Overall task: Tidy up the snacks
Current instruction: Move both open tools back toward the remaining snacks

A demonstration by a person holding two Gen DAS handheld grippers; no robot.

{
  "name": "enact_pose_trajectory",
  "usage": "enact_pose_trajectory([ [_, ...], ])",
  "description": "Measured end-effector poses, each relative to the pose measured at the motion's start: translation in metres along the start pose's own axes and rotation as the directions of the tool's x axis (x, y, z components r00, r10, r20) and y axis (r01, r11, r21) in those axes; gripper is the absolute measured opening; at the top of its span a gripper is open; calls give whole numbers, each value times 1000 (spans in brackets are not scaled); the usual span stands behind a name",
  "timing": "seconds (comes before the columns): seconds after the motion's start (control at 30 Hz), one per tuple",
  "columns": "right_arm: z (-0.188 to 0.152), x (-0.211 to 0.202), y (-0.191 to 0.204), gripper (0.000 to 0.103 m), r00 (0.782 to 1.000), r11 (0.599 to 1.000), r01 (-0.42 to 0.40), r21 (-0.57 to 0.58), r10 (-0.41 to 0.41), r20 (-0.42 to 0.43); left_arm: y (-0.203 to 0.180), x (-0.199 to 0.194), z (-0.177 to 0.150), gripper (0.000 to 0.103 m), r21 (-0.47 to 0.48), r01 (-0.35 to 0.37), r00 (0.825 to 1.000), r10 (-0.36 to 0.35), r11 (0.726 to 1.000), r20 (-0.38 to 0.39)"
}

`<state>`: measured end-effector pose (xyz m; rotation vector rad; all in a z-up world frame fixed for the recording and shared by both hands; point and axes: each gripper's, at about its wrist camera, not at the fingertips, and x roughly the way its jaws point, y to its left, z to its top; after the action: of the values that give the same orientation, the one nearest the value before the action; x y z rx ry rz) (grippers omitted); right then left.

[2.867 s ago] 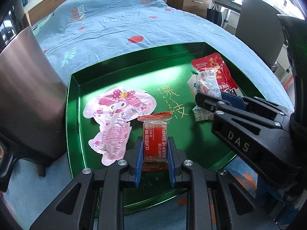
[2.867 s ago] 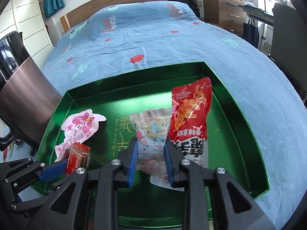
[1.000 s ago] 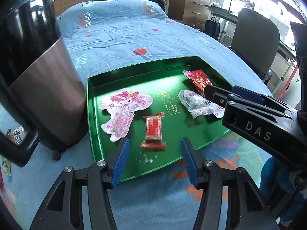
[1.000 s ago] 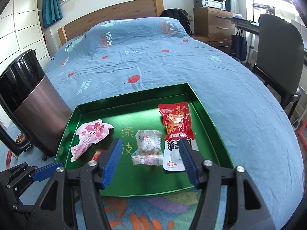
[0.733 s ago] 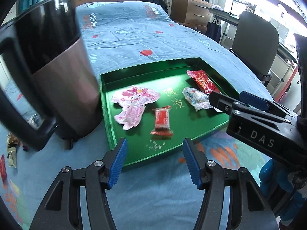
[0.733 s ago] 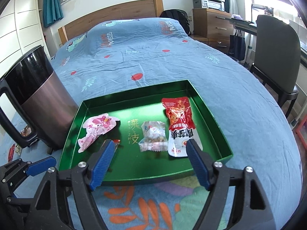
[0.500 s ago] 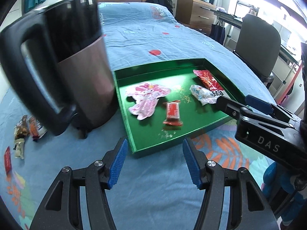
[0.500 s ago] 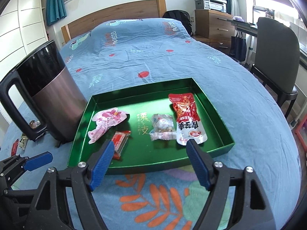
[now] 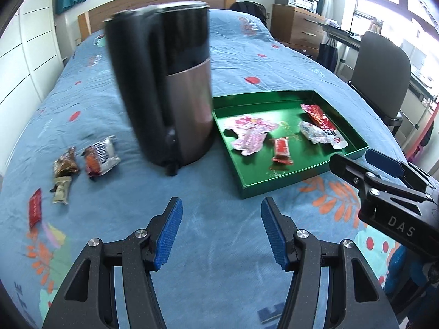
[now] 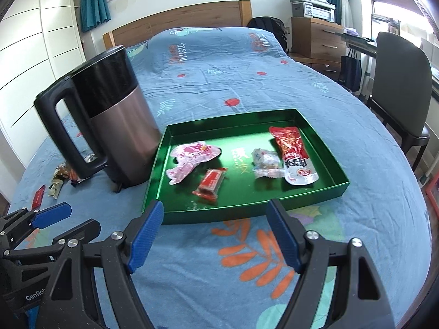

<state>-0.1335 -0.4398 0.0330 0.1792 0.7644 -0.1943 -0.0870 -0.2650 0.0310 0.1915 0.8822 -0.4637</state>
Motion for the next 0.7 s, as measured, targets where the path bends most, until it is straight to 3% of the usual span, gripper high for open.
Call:
enact_pose_trajectory([
  [0.7, -28, -34, 75, 103, 998, 996, -61, -58, 60, -16, 65, -41, -38, 56, -85, -80, 996, 82, 993, 21],
])
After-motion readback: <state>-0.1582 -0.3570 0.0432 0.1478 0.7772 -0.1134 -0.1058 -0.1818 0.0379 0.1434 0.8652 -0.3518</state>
